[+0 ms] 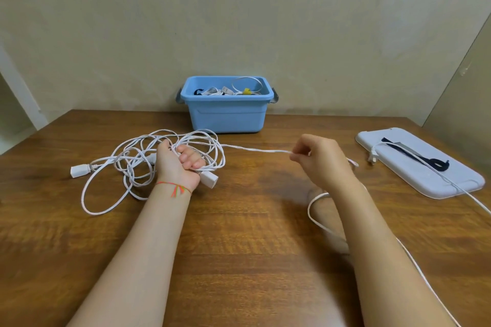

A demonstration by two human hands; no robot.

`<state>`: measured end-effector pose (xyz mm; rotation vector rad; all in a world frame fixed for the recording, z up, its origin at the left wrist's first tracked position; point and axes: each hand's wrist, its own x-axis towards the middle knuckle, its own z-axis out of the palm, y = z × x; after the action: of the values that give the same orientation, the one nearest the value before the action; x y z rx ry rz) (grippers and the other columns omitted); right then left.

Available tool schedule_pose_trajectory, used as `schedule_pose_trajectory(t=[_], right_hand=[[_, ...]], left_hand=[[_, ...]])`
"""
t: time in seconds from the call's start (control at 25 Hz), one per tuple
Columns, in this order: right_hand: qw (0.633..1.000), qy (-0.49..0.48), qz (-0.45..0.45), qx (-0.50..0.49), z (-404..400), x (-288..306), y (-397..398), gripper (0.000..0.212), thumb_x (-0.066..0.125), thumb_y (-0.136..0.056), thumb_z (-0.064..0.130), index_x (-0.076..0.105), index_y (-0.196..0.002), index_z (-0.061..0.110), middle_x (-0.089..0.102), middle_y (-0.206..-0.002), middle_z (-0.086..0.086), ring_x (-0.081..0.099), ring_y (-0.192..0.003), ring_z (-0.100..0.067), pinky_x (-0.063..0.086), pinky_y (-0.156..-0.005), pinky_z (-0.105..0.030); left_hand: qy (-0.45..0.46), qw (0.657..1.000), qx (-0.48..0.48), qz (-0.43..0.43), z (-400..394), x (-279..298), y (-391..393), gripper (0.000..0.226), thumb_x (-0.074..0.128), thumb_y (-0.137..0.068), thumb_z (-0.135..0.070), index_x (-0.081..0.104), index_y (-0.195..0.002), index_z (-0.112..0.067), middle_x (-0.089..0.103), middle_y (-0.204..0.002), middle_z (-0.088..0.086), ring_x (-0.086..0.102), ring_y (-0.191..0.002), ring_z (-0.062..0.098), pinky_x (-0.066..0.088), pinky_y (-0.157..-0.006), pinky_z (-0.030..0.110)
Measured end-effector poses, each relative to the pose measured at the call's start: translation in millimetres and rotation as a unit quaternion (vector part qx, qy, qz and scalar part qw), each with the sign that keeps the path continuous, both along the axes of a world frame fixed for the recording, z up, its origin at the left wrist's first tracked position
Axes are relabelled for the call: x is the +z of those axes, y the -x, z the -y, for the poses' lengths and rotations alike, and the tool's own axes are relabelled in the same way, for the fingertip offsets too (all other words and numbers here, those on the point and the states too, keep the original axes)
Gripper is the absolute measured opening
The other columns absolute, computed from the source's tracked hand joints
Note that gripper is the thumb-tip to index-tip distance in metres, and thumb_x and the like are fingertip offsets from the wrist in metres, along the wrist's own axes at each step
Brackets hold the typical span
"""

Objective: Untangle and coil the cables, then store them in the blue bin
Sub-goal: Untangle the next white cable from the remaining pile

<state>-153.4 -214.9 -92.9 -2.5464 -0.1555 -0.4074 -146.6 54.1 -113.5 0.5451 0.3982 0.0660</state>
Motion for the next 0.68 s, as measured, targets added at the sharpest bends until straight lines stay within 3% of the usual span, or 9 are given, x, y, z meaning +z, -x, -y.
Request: schedule_pose_trajectory(t=[0.12, 0.16, 0.28, 0.36, 0.52, 0.68], right_hand=[[0.981, 0.176, -0.031, 0.075, -20, 4, 10, 0.01, 0.067, -0.089, 0.028, 0.064, -0.079, 0.029, 0.066, -0.087, 0.006, 0.06, -0.086, -0.02, 0.048, -0.069, -0.032], [0.972, 0.195, -0.041, 0.124, -26, 4, 13, 0.009, 0.067, -0.09, 0.028, 0.067, -0.081, 0.029, 0.065, -0.089, 0.006, 0.059, -0.086, -0.019, 0.047, -0.069, -0.032], [0.959, 0.089, -0.065, 0.261, -37, 7, 22, 0.009, 0.067, -0.092, 0.025, 0.075, -0.093, 0.022, 0.061, -0.088, 0.01, 0.056, -0.083, -0.006, 0.045, -0.075, -0.024], [0.952, 0.004, -0.069, 0.298, -42, 9, 27, 0.009, 0.066, -0.094, 0.022, 0.074, -0.091, 0.02, 0.061, -0.081, 0.015, 0.055, -0.079, -0.001, 0.042, -0.072, -0.017], [0.96, -0.117, 0.006, 0.256, -52, 7, 30, 0.014, 0.069, -0.091, 0.021, 0.066, -0.079, 0.027, 0.064, -0.072, 0.013, 0.057, -0.07, -0.002, 0.041, -0.066, -0.019], [0.987, -0.063, 0.063, 0.137, -42, 5, 22, 0.043, 0.078, -0.074, 0.049, 0.043, -0.061, 0.028, 0.047, -0.057, 0.009, 0.042, -0.056, -0.009, 0.036, -0.056, -0.032]], left_hand=[[-0.069, 0.995, -0.031, 0.063, 6, 4, 2, 0.045, 0.031, -0.102, -0.04, 0.039, -0.062, -0.021, 0.032, -0.048, -0.005, 0.028, -0.038, 0.01, 0.027, -0.042, 0.021], [-0.114, 0.99, -0.044, 0.074, 11, 6, 3, 0.045, 0.031, -0.104, -0.038, 0.04, -0.062, -0.021, 0.032, -0.048, -0.004, 0.029, -0.038, 0.01, 0.028, -0.043, 0.022], [-0.263, 0.955, -0.097, 0.092, 29, 11, 8, 0.042, 0.034, -0.106, -0.035, 0.04, -0.067, -0.02, 0.034, -0.051, -0.001, 0.033, -0.039, 0.012, 0.032, -0.045, 0.024], [-0.321, 0.93, -0.152, 0.094, 44, 12, 15, 0.04, 0.037, -0.106, -0.033, 0.04, -0.069, -0.017, 0.038, -0.051, 0.002, 0.039, -0.039, 0.016, 0.037, -0.045, 0.024], [-0.384, 0.871, -0.288, 0.106, 62, 13, 28, 0.041, 0.04, -0.105, -0.03, 0.044, -0.067, -0.014, 0.039, -0.05, 0.004, 0.039, -0.035, 0.018, 0.033, -0.043, 0.023], [-0.304, 0.838, -0.438, 0.113, 62, 11, 29, 0.042, 0.037, -0.102, -0.037, 0.04, -0.062, -0.023, 0.026, -0.045, -0.003, 0.022, -0.031, 0.008, 0.018, -0.039, 0.02]])
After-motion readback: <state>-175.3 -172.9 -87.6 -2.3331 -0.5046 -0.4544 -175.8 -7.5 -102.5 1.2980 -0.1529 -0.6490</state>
